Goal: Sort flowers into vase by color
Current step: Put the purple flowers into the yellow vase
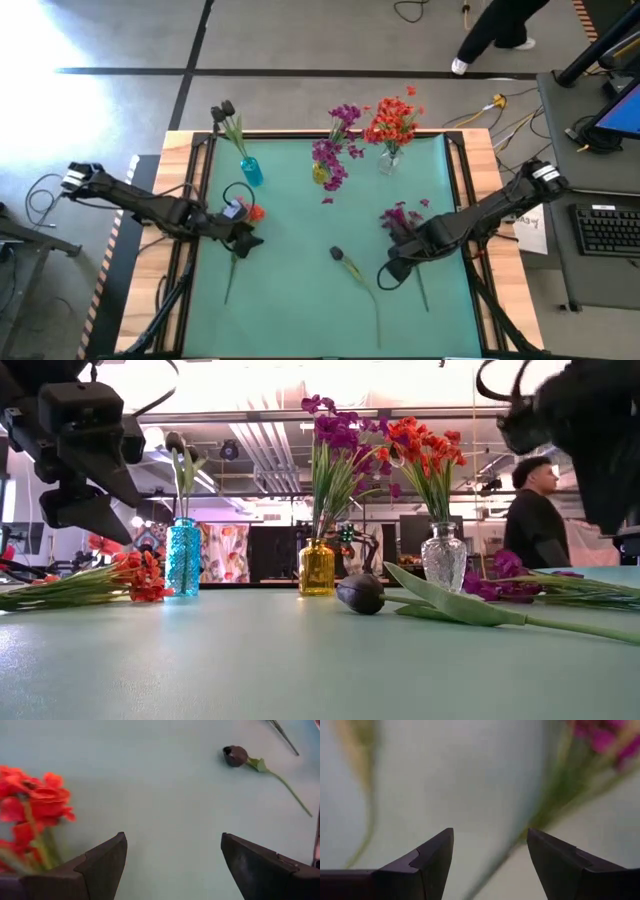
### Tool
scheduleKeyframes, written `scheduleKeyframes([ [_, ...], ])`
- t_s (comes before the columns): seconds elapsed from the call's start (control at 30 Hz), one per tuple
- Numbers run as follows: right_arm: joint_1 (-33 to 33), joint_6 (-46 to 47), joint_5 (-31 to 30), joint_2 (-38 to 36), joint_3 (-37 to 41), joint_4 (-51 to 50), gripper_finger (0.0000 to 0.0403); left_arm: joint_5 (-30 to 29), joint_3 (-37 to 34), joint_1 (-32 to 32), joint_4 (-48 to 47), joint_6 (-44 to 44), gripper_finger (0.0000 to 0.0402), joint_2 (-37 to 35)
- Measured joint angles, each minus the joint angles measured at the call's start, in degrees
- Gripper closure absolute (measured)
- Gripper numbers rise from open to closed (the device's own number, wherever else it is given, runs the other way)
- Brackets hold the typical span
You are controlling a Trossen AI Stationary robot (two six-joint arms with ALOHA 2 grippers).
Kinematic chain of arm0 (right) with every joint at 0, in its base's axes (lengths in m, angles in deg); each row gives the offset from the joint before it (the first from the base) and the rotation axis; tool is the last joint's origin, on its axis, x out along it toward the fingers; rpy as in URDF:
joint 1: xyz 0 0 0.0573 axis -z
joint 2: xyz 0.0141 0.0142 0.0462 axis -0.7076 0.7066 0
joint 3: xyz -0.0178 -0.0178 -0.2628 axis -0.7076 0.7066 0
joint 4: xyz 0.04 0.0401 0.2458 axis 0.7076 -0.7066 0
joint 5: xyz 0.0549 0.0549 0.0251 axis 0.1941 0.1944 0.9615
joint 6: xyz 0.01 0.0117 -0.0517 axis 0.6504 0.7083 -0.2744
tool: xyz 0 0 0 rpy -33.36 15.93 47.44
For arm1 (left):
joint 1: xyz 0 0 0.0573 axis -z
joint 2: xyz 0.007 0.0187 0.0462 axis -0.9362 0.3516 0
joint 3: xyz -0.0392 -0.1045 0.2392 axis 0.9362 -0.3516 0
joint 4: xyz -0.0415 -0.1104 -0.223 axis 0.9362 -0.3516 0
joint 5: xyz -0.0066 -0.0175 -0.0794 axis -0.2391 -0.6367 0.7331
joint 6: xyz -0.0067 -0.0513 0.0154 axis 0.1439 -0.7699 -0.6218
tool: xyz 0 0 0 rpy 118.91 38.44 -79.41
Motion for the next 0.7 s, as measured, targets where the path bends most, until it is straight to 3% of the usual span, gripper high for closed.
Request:
scheduleKeyframes([
  [0.13, 0.02, 3.97, -0.18, -0.41, 3.18, -1.75, 0.0154, -0.97, 0.0, 1.31, 3.75, 0.02, 0.009, 3.03],
  [0.5, 0.04, 7.43, -3.53, -0.45, 9.75, 2.52, 0.0097, -2.87, -0.04, 2.84, 12.33, 0.21, 0.009, 10.25],
  [0.7, 0.04, 7.67, -6.13, -0.1, 11.99, 7.46, 0.0099, -2.97, -0.04, 2.84, 17.94, 2.01, 0.009, 13.78],
])
